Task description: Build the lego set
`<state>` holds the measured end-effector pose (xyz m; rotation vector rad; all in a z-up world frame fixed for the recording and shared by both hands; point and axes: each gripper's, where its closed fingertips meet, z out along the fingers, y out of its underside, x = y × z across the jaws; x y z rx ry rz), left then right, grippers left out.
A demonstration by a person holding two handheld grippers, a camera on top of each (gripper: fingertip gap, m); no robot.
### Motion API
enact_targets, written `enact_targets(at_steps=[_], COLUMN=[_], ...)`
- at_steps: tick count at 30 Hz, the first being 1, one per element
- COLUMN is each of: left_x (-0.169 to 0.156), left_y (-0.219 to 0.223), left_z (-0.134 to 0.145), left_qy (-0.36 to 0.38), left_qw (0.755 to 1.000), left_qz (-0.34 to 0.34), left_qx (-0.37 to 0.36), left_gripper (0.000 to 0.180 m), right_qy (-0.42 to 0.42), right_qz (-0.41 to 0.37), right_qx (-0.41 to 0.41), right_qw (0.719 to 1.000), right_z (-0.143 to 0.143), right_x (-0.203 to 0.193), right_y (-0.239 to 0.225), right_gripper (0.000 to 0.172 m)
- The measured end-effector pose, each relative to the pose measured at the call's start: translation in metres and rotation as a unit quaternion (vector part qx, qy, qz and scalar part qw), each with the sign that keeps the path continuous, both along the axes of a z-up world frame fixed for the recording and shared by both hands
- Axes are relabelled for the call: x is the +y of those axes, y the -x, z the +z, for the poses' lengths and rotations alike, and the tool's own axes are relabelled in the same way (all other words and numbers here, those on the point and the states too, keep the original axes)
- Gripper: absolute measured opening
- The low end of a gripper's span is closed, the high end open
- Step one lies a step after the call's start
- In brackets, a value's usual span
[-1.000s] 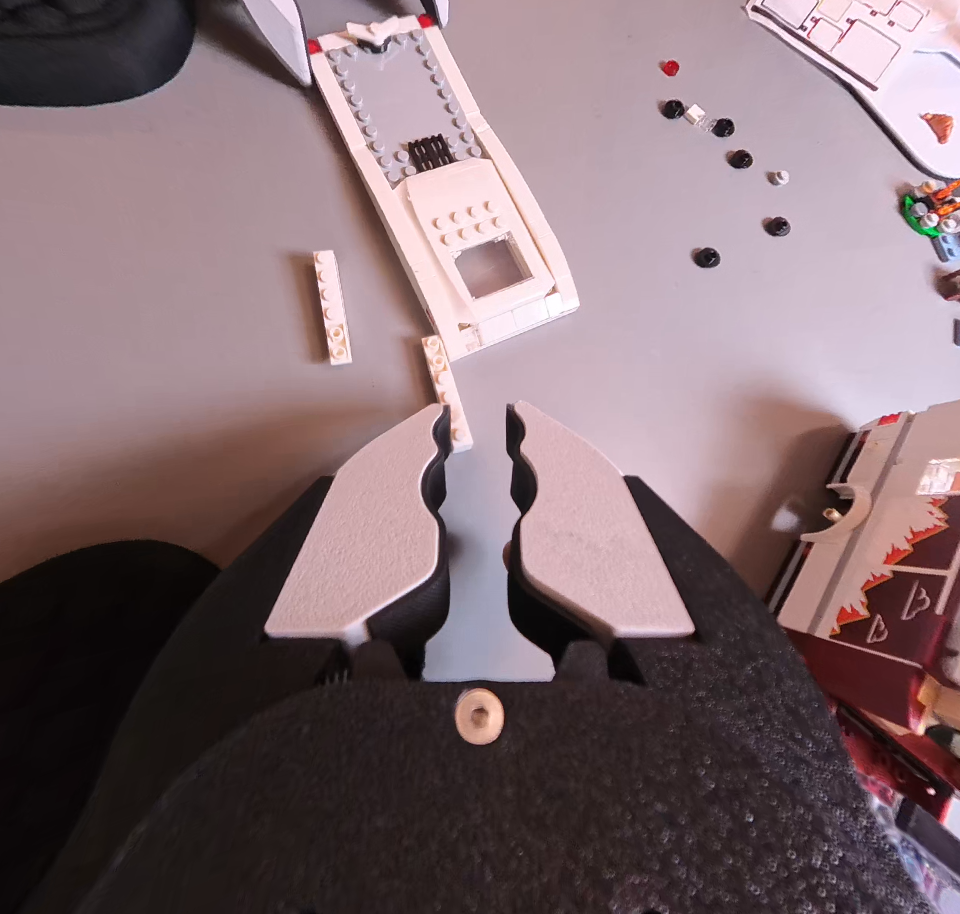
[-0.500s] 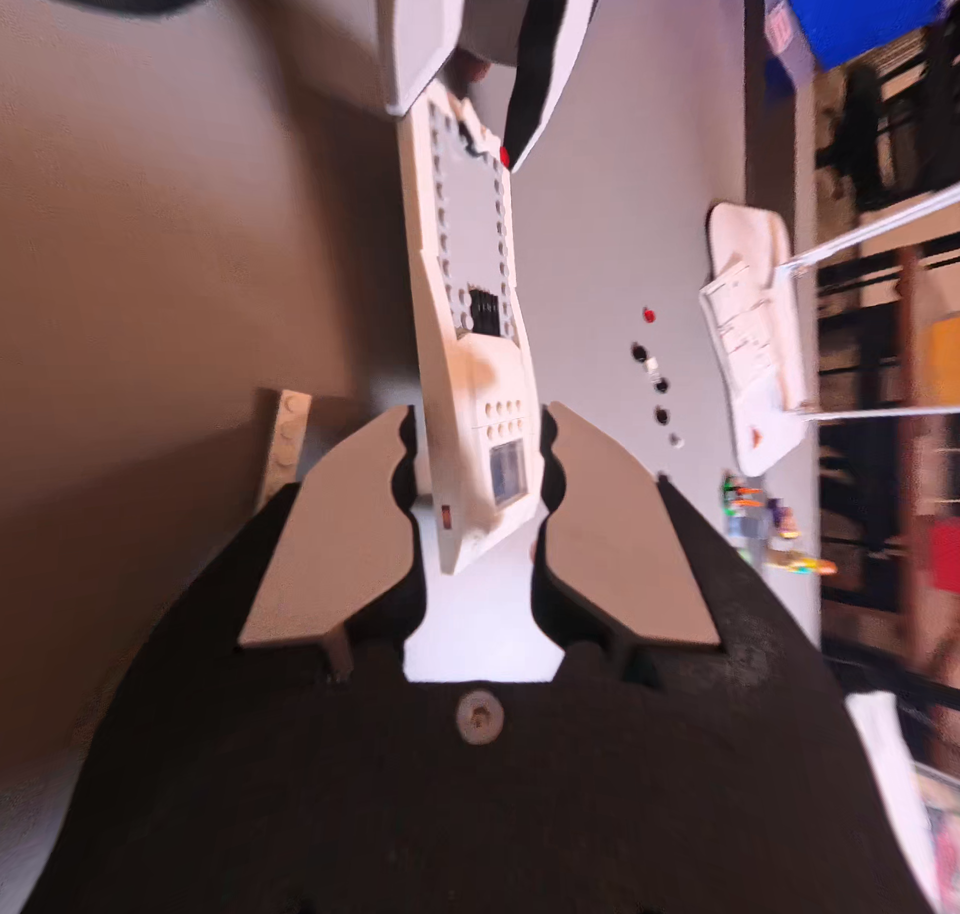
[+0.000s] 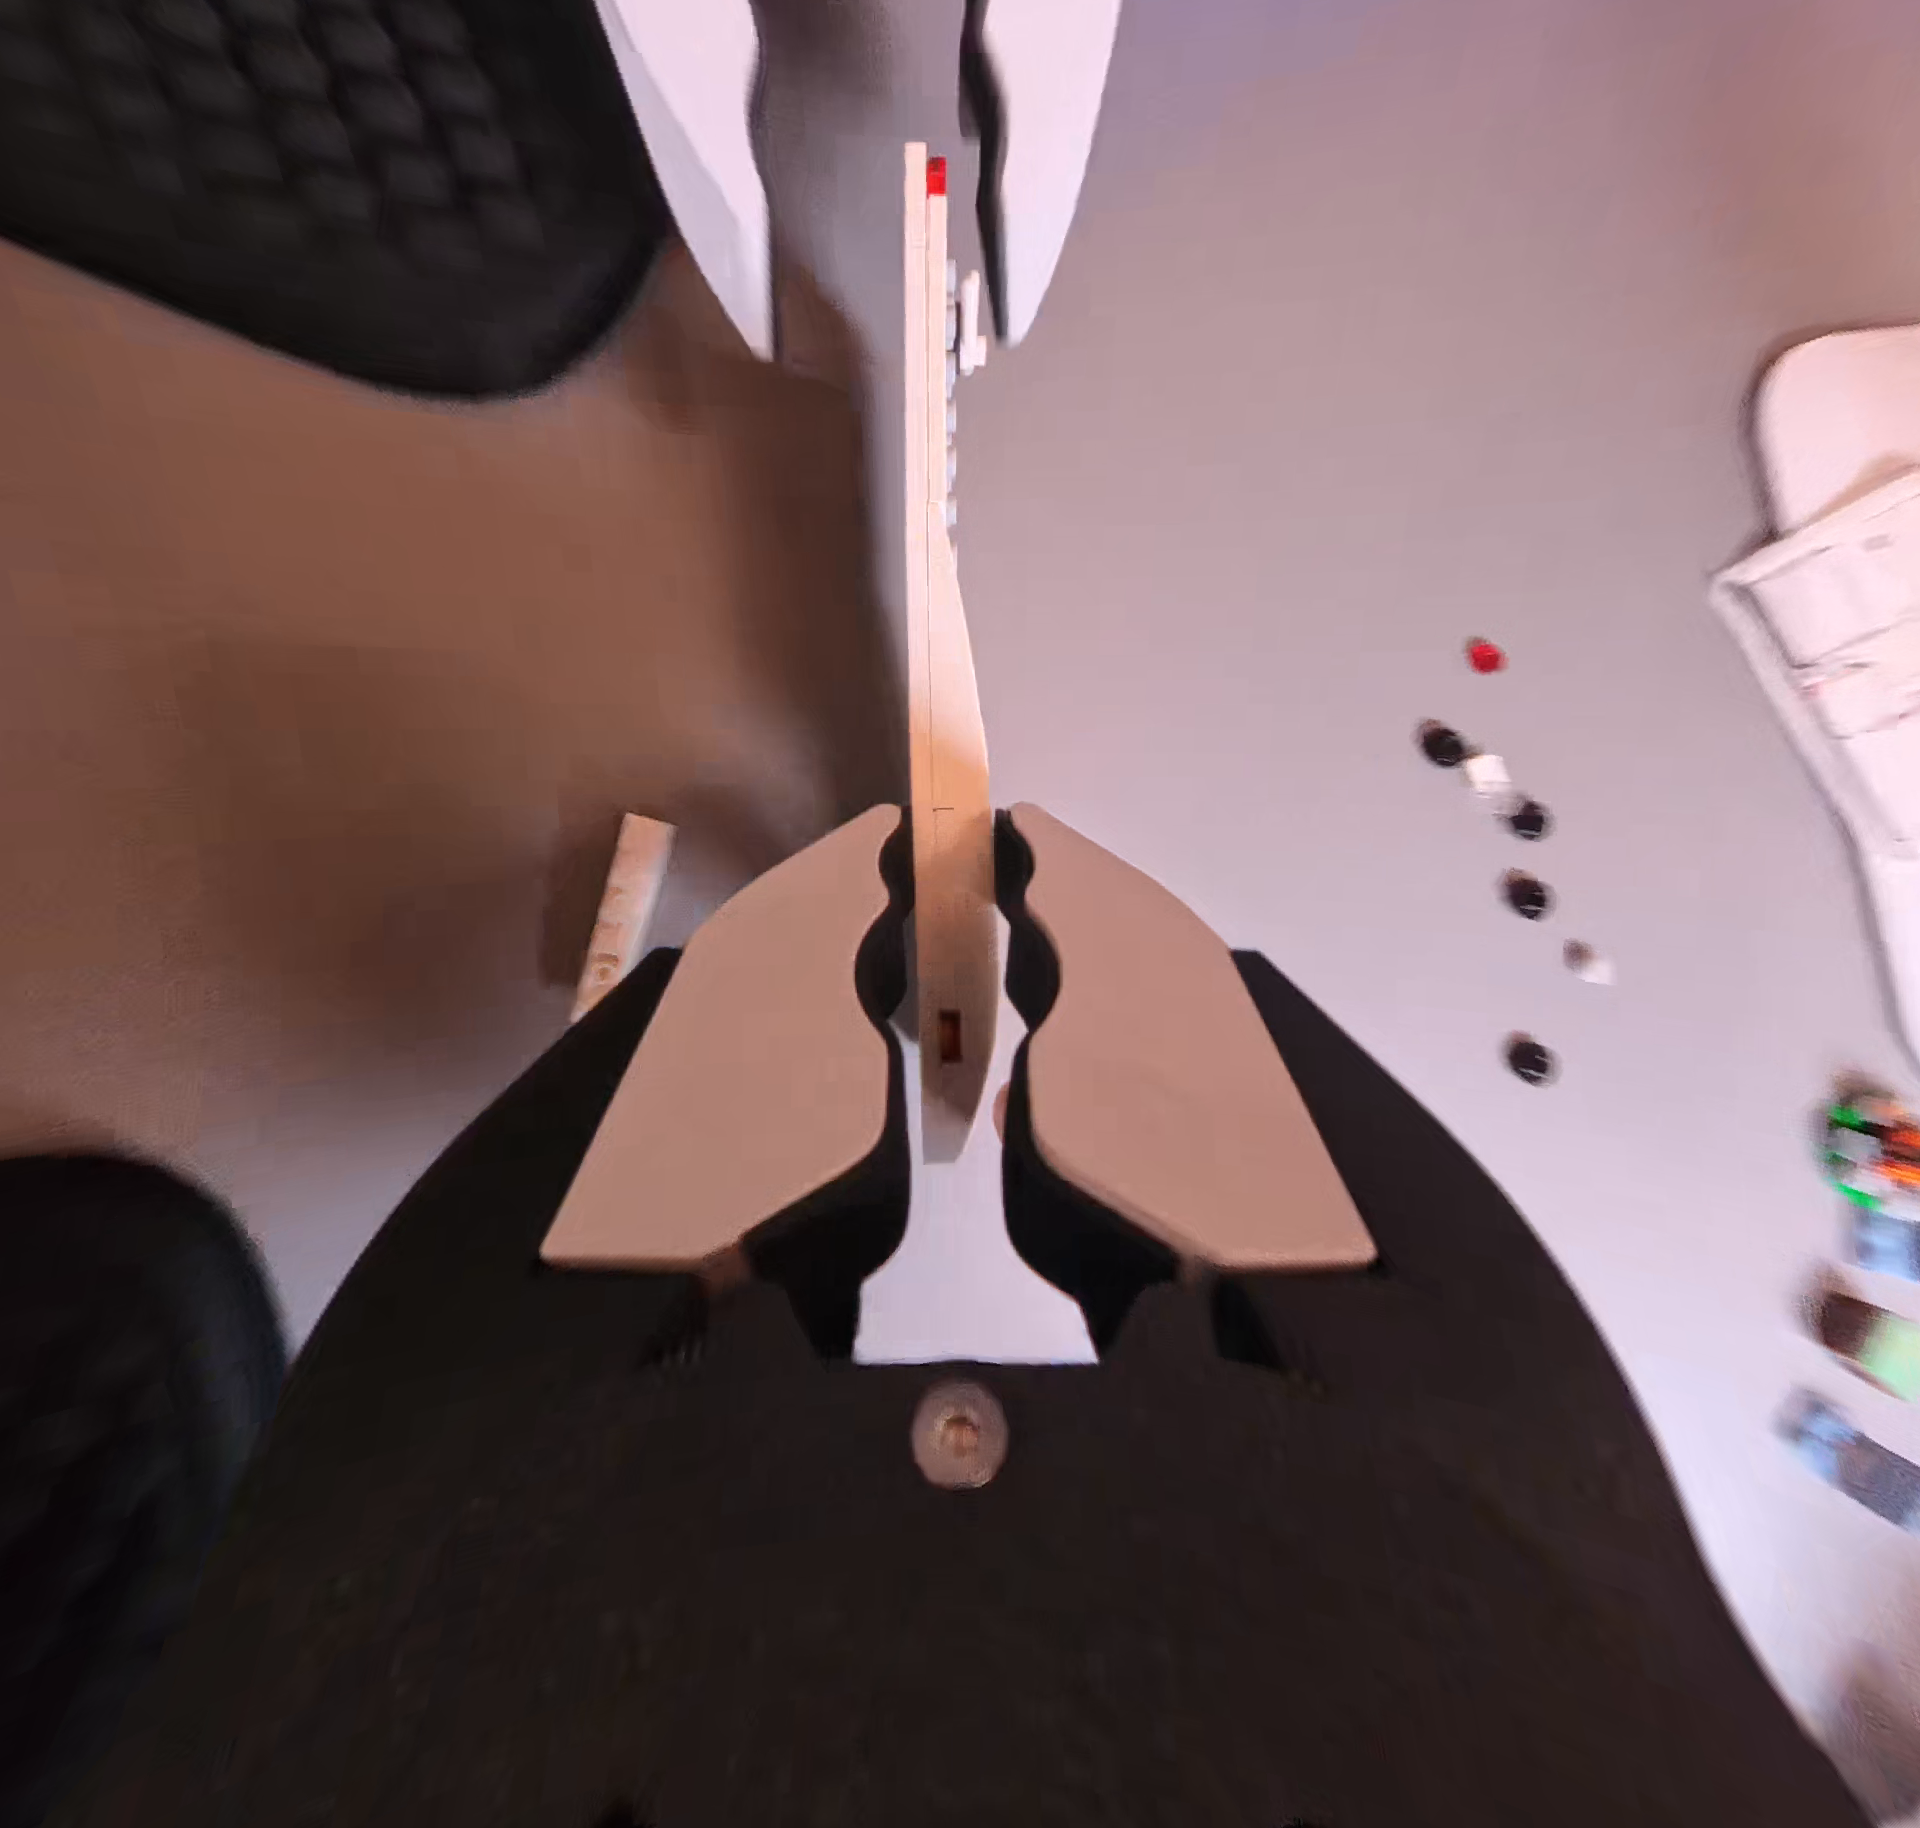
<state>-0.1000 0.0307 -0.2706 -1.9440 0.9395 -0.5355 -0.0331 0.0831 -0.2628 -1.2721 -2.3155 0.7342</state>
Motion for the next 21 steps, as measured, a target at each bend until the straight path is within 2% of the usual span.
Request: enact_targets(at_steps=[1,3,6,8,10,13,18,21], left_x=[0.001,0.002,0.003,0.002,0.006,0.009,0.021,0.025], left_y=[-0.003,-0.006,-0.002,0.0,0.006,0.014,0.024,0.027], left_z=[-0.003,-0.005,-0.011,-0.015,-0.017,-0.023,-0.026,-0.026], left_qy=[-0.002,0.009,0.104,0.178,0.206,0.231,0.222,0.21], left_qw=[1.0,1.0,0.991,0.974,0.963,0.956,0.959,0.962], left_qz=[-0.002,0.0,0.027,0.041,0.066,0.087,0.11,0.125], left_qx=[0.002,-0.017,-0.081,-0.132,-0.159,-0.161,-0.137,-0.12], left_gripper=[0.035,0.018,0.016,0.016,0.016,0.019,0.026,0.039], right_qy=[0.047,0.132,0.202,0.225,0.205,0.131,0.034,0.009], right_qz=[0.006,0.017,-0.001,-0.019,-0.037,-0.05,-0.058,-0.076], right_qx=[-0.018,-0.06,-0.078,-0.069,-0.043,-0.001,0.022,0.022], right_qw=[0.999,0.989,0.976,0.972,0.977,0.99,0.998,0.997], right_z=[0.002,0.002,-0.006,-0.01,-0.012,-0.014,-0.03,-0.037], right_x=[-0.003,-0.009,-0.002,0.004,0.013,0.022,0.025,0.033], right_y=[0.0,0.0,0.008,0.016,0.023,0.021,0.004,-0.004], right_gripper=[0.013,0.013,0.014,0.018,0.021,0.03,0.05,0.058])
